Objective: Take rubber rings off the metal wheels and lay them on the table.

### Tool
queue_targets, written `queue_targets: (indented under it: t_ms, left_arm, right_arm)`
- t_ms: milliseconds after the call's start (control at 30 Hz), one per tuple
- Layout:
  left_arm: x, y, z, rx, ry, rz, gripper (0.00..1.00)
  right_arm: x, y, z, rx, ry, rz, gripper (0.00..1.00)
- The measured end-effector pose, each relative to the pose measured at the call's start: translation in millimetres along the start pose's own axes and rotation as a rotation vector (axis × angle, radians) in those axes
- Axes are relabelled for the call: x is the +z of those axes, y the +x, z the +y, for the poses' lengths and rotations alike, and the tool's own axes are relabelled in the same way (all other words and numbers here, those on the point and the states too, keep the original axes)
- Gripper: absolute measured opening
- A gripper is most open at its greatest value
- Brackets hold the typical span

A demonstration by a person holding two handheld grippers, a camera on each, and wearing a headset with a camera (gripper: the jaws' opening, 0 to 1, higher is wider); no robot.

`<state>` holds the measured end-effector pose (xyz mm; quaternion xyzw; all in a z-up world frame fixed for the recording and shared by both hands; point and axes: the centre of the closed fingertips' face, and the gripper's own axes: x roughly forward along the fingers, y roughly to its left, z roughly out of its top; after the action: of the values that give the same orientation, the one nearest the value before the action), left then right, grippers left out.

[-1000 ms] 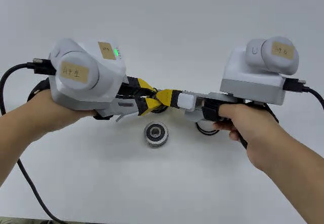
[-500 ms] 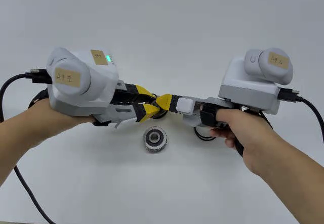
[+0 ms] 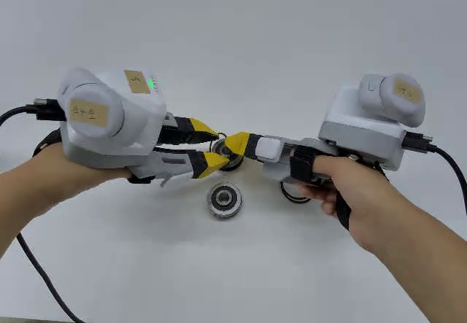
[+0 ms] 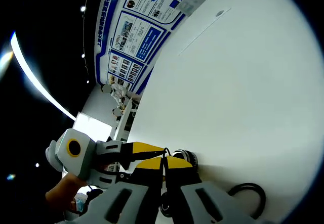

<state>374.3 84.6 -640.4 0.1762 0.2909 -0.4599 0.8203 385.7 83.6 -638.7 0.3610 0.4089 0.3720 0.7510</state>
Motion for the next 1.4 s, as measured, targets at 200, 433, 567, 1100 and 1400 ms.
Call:
queue_targets:
  t_ms: [200,433,567,1100,1400]
  left_arm:
    - [4.8,-10.7,7.9,0.055,-0.005,-0.024,0.37]
    - [9.0,-22.7,21.0,0.127,-0.021,-0.045,0.50]
    - [13.7,-28.2,21.5,0.142,-0.036,-0.060,0.57]
    - [19.2,-32.3,3.4,0.141,0.009,-0.054,0.69]
    - [13.7,-37.1,-0.5,0.142,-0.007,-0.050,0.70]
  right_arm:
    - [6.6,-9.4,5.6,0.013,0.020,-0.034,0.03]
    - [15.5,-32.9,-4.5,-0.010,0.056,-0.090,0.03]
    - [18.1,-52.2,-14.7,-0.032,0.091,-0.128,0.03]
    - [-6.3,-97.1,-47.6,-0.141,0.163,-0.149,0.03]
    - [-13.9,-102.5,-65.0,-0.229,0.117,-0.138,0.03]
